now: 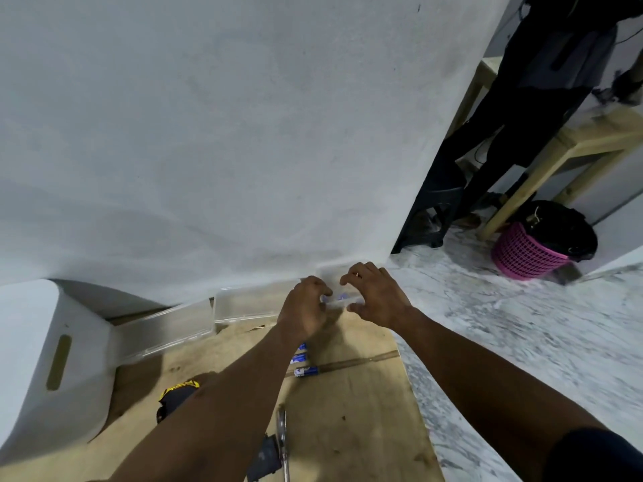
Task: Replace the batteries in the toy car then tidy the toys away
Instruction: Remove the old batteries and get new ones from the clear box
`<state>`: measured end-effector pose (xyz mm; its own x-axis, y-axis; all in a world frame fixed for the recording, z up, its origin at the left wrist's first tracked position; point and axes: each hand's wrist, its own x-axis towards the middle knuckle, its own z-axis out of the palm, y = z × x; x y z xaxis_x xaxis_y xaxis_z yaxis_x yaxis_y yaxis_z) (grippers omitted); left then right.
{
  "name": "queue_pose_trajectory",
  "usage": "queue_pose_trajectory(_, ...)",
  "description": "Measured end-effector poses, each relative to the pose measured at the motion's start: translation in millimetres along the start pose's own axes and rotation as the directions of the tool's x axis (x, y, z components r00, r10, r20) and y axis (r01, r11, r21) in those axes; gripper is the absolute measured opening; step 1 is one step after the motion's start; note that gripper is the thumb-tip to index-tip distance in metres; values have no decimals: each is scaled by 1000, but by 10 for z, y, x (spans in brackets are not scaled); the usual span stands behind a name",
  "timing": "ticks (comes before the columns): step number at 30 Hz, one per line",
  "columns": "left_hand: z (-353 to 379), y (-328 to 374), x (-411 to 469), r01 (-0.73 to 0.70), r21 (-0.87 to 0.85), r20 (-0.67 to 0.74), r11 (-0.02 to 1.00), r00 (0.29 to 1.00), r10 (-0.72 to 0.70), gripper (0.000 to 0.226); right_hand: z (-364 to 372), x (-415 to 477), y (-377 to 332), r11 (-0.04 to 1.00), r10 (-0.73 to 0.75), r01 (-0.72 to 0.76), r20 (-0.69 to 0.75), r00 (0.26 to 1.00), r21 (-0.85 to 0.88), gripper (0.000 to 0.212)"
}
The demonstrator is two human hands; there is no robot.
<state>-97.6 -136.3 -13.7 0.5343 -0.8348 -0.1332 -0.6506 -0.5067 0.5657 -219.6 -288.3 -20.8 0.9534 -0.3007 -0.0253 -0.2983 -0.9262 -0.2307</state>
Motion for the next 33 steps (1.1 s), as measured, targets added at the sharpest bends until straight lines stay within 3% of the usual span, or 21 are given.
queue_pose_trajectory(5, -3, -14, -47, -34, 12, -14, 999, 999, 34, 35, 91, -1, -30, 998, -4, 1, -57, 998, -55, 45)
queue_pose_trajectory(10, -86, -7, -106, -55, -9, -7, 998, 998, 54, 31, 58, 10, -86, 996, 19, -20, -12, 1000, -86, 46)
queue_pose_trajectory(16, -399, -181, -315, 29, -181, -119, 983, 992, -52, 26, 16, -55, -203, 997, -2, -8, -129, 992, -80, 36)
queue_pose_trajectory(21, -752, -618, -693, 134, -216, -169, 967, 970, -173, 24, 18, -227, -554, 991, -128, 136, -263, 956, 11, 26)
queue_pose_trajectory(26, -1042, -1079, -1296, 249, -178, -120, 952, 955, -272, 32, 46, -462, -1113, 984, -142, 160, -194, 971, 78, 39)
queue_pose_trajectory(33, -1187, -1561, -2053, 390, -78, -42, 918, 918, -393, 44, 200, -788, -1695, 996, -54, 57, -48, 997, 63, 51)
